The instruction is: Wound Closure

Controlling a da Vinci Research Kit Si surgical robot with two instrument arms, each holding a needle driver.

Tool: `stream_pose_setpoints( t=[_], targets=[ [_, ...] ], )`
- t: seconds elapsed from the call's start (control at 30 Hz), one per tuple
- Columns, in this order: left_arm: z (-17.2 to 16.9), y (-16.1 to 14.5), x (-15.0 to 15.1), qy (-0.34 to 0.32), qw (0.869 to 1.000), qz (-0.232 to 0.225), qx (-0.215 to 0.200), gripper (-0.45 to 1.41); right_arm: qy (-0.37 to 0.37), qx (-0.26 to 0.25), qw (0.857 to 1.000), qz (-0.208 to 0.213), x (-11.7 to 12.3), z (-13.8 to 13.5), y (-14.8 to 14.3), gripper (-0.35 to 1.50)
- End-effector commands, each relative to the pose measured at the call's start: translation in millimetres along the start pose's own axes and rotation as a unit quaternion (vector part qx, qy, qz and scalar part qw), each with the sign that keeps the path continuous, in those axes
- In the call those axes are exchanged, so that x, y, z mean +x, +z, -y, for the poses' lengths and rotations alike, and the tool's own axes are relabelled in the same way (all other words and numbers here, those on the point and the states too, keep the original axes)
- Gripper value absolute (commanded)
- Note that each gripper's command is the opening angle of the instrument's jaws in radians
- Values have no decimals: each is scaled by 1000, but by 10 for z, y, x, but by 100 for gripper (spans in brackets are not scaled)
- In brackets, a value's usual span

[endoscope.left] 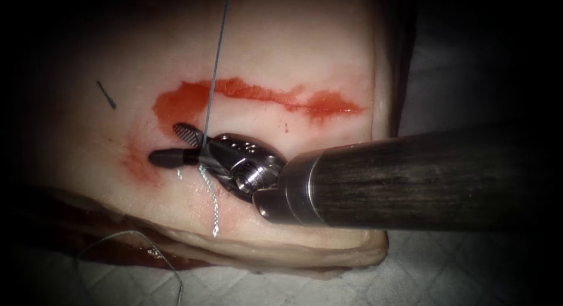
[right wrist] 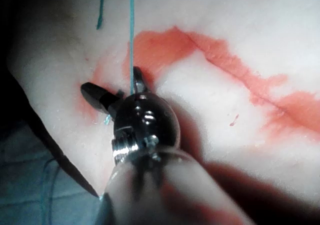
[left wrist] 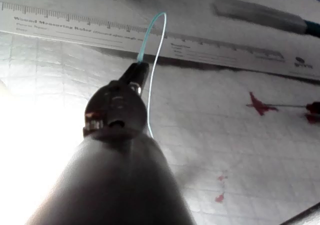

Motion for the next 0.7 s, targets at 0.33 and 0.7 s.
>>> stream_pose_setpoints(
  t=[0.33, 0.7],
  targets=[
    [-1, 10, -1, 2, 1000, 2, 0, -45, 3, 27, 1000, 11, -2, -1, 16, 29],
    [2, 11, 0, 2, 1000, 2, 0, -45, 49, 42, 998, 18, -4, 1, 12, -35]
  ],
)
